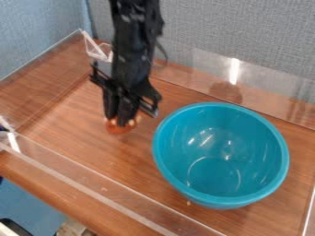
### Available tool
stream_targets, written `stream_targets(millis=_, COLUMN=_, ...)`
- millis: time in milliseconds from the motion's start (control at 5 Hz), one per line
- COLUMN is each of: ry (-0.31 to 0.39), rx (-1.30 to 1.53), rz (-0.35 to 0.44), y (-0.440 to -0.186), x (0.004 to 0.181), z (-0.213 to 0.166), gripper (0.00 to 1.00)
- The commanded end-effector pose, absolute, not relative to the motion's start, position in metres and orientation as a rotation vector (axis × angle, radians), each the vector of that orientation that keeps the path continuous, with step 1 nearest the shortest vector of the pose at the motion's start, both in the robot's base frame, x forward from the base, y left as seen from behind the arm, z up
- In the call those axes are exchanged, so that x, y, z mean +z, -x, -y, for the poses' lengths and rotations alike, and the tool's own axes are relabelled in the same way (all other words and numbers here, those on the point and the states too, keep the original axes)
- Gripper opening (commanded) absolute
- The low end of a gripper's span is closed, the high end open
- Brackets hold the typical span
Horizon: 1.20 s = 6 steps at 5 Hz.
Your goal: Remove the mushroom from inside the blue bowl and put it on the table
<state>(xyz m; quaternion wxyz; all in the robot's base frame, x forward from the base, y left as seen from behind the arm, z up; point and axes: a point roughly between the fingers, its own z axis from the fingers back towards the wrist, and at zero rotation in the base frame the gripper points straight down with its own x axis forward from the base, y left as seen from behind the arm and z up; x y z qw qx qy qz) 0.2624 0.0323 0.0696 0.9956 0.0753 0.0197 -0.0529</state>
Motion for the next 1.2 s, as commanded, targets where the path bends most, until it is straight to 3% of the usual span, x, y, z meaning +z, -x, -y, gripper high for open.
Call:
stream_targets(millis=0, ry=-0.153, rx=-0.124, rz=-0.018, y=-0.2694, x=0.0679, z=-0.0255, gripper=0.0)
stream_targets(millis=400, ry=-0.152, rx=-0.121, rz=-0.034, y=-0.2698, x=0.0663, z=-0.0284, gripper=0.0)
stream_targets(millis=600, ry=-0.151, rx=-0.115, rz=-0.034, y=-0.2696, x=0.0686, z=-0.0291, gripper=1.0)
stream_targets(millis=1000, ry=-0.142, rx=-0.109, rz=-0.03, y=-0.2692, x=0.0717, z=-0.0289, gripper=1.0)
